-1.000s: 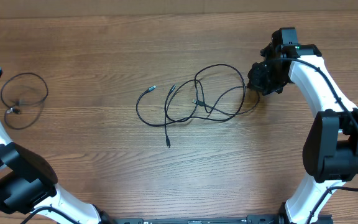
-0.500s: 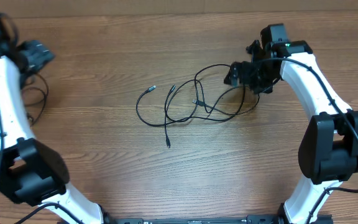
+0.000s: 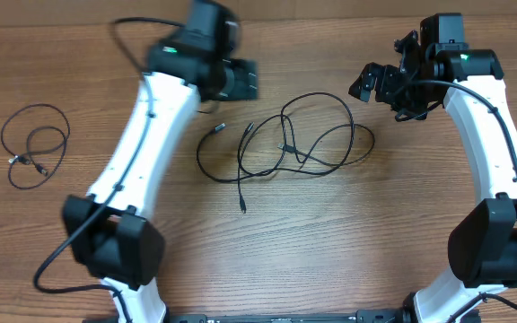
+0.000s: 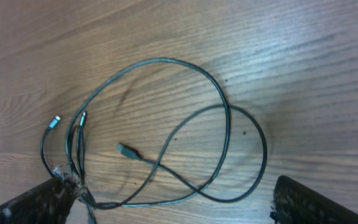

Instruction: Untangle cables

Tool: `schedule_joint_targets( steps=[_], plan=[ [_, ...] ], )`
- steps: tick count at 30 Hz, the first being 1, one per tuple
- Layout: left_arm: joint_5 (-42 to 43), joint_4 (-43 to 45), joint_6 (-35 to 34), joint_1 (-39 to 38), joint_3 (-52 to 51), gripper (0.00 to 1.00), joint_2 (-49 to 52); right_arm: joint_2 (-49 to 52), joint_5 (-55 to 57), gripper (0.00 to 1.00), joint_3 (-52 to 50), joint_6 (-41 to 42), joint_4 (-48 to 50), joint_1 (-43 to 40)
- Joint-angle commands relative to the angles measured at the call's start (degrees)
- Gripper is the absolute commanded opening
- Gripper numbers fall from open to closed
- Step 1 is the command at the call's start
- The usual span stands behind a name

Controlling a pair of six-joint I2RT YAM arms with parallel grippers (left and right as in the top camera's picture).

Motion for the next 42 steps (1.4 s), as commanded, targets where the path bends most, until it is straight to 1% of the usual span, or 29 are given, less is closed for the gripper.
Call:
schedule_joint_targets(
  steps=[1,3,5,7,8,13,17,20,21,22,23,24,27,30,34,36,39,42],
  plan=[
    [0.22,0.11,-5.44,-4.57,-0.15,0.71,6.12,-0.74,0.48,1.00,1.27,-0.57,-0.61,-0.11],
    [0.28,-0.57,-6.51,-6.54,-0.15,0.68,9.22,-0.74,0.50,1.00,1.27,-1.18,-1.53,-0.11],
    [0.50,-1.20,-6.47,-7.82,-0.15,0.62,11.26,-0.74,0.52,1.00,1.25,-2.03,-2.25,-0.11],
    [0.42,-1.66,-6.47,-8.76,-0.15,0.62,12.81,-0.74,0.50,1.00,1.25,-2.03,-2.51,-0.11],
    [0.44,-1.70,-6.49,-9.16,-0.15,0.59,13.94,-0.74,0.48,1.00,1.22,-2.03,-2.58,-0.11],
    [0.46,-0.42,-7.56,-9.57,-0.20,0.54,15.93,-0.74,0.48,1.00,1.20,-2.01,-3.30,-0.04],
    [0.66,1.64,-7.76,-9.62,-0.22,0.43,17.88,-0.74,0.48,1.00,1.18,-2.01,-3.72,-0.04],
    [0.66,2.08,-7.76,-9.73,-0.22,0.40,19.37,-0.74,0.48,1.00,1.18,-2.01,-3.72,-0.04],
    [0.66,2.25,-7.74,-9.75,-0.22,0.35,19.93,-0.74,0.48,1.00,1.18,-2.01,-3.72,-0.04],
    [0.61,2.29,-7.74,-9.77,-0.22,0.28,20.50,-0.74,0.48,1.00,1.18,-2.01,-3.72,-0.04],
    [0.57,2.29,-7.72,-9.77,-0.22,0.08,20.65,-0.74,0.46,1.00,1.18,-2.01,-3.74,-0.04],
    [0.57,2.29,-7.72,-9.77,-0.22,0.04,20.72,-0.74,0.46,1.00,1.18,-2.01,-3.78,-0.04],
    [0.61,0.59,-4.79,-9.20,1.66,0.04,18.99,-0.74,0.46,1.00,1.18,-2.01,-4.26,-0.04],
    [0.59,-4.72,-3.10,-7.85,8.04,0.04,15.82,-0.74,0.44,1.00,1.18,-2.01,-4.33,-0.04],
    [0.22,-11.89,2.56,-5.33,22.08,0.04,10.43,-0.74,0.11,1.00,1.18,-1.75,-4.15,-0.04],
    [0.20,-13.97,3.98,-4.28,27.71,0.04,8.02,-0.74,-2.71,1.00,1.18,-1.77,-4.04,-0.04],
    [0.24,-14.88,5.60,-2.60,33.27,0.04,4.46,-0.74,-7.13,1.00,1.20,-1.79,-3.43,-0.04],
    [0.04,-13.97,8.09,-0.52,36.17,0.04,0.74,-0.76,-9.97,1.00,1.22,-1.81,-3.02,-0.04]
  ],
)
